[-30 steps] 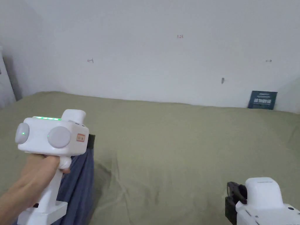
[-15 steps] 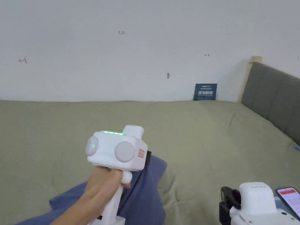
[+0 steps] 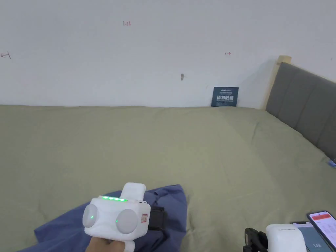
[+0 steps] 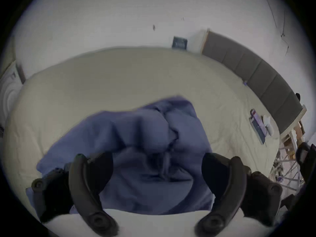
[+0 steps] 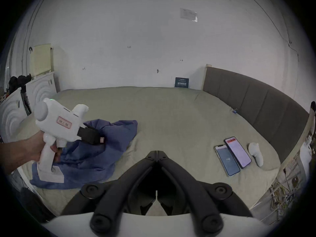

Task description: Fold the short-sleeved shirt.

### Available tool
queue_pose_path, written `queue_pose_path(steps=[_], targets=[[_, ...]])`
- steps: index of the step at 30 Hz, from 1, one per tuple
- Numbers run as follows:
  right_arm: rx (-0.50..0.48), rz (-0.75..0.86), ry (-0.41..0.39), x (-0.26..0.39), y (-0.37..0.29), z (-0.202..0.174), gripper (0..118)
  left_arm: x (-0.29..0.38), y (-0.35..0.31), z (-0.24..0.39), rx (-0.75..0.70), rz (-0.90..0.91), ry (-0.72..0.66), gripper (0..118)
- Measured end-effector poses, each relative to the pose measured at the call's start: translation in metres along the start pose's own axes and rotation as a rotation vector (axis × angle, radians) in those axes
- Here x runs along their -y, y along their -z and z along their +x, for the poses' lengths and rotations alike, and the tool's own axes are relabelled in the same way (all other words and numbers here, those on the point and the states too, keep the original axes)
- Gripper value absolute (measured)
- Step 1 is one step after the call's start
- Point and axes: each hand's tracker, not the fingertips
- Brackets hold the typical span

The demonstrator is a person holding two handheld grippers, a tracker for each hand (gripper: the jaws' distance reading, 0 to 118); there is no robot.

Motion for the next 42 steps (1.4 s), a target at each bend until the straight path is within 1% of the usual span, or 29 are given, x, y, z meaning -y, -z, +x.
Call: queue_pose_path(steps=[3,6,7,8,9,10,11,12,13,14,18,22,25,27,30,33,34,35,36,37,38,39,41,42], targets=[[-0.012,0.026,-0.004,-0.005,-0.013,-0.006,0,0.004,-0.064,-0.021,-0.038,0.100,-0.010,109],[-0.040,0.070,0.006,-0.013,-0.031,-0.014,0,0.014,-0.144,-0.049,-0.071,0.204,-0.040,108],[-0.042,0.084,-0.001,-0.015,-0.038,-0.017,0,0.020,-0.171,-0.057,-0.101,0.241,-0.040,107],[-0.048,0.102,-0.008,-0.016,-0.045,-0.019,0,0.027,-0.201,-0.066,-0.142,0.289,-0.029,103],[-0.050,0.114,-0.014,-0.017,-0.050,-0.021,0,0.034,-0.227,-0.073,-0.181,0.327,-0.022,90],[-0.049,0.122,-0.016,-0.017,-0.057,-0.024,0,0.044,-0.254,-0.081,-0.228,0.373,-0.024,73],[-0.054,0.139,-0.010,-0.017,-0.063,-0.026,0,0.055,-0.277,-0.089,-0.268,0.408,-0.024,47],[-0.057,0.152,-0.004,-0.016,-0.068,-0.027,0,0.065,-0.294,-0.095,-0.308,0.427,-0.024,7],[-0.060,0.157,0.001,-0.016,-0.073,-0.028,0,0.076,-0.313,-0.102,-0.358,0.450,-0.039,2],[-0.064,0.164,0.004,-0.016,-0.076,-0.029,0,0.087,-0.329,-0.109,-0.398,0.475,-0.058,2],[-0.073,0.173,0.009,-0.016,-0.081,-0.035,0,0.116,-0.365,-0.123,-0.477,0.488,-0.091,2],[-0.083,0.172,0.000,-0.019,-0.082,-0.042,0,0.125,-0.368,-0.136,-0.469,0.473,-0.132,2],[-0.086,0.174,-0.010,-0.019,-0.081,-0.048,0,0.122,-0.353,-0.147,-0.442,0.425,-0.173,2],[-0.091,0.166,-0.014,-0.019,-0.078,-0.050,0,0.119,-0.336,-0.159,-0.418,0.361,-0.191,2],[-0.094,0.147,-0.020,-0.017,-0.069,-0.055,0,0.113,-0.295,-0.183,-0.361,0.216,-0.215,2],[-0.094,0.122,-0.029,-0.013,-0.059,-0.060,0,0.110,-0.242,-0.215,-0.355,0.086,-0.255,2],[-0.096,0.108,-0.032,-0.011,-0.054,-0.061,0,0.109,-0.225,-0.227,-0.342,0.063,-0.276,2],[-0.095,0.097,-0.036,-0.010,-0.049,-0.062,0,0.106,-0.207,-0.237,-0.342,0.014,-0.268,2],[-0.091,0.085,-0.041,-0.008,-0.044,-0.063,0,0.104,-0.192,-0.245,-0.342,-0.041,-0.246,15],[-0.091,0.073,-0.047,-0.007,-0.038,-0.064,0,0.104,-0.172,-0.253,-0.334,-0.076,-0.233,44],[-0.088,0.062,-0.053,-0.005,-0.032,-0.065,0,0.103,-0.153,-0.260,-0.337,-0.136,-0.216,83],[-0.085,0.052,-0.056,-0.003,-0.028,-0.066,0,0.104,-0.138,-0.264,-0.354,-0.184,-0.187,112],[-0.082,0.024,-0.063,0.001,-0.017,-0.067,0,0.105,-0.112,-0.270,-0.405,-0.198,-0.124,112],[-0.083,0.018,-0.067,0.003,-0.013,-0.067,0,0.104,-0.102,-0.274,-0.425,-0.215,-0.115,112]])
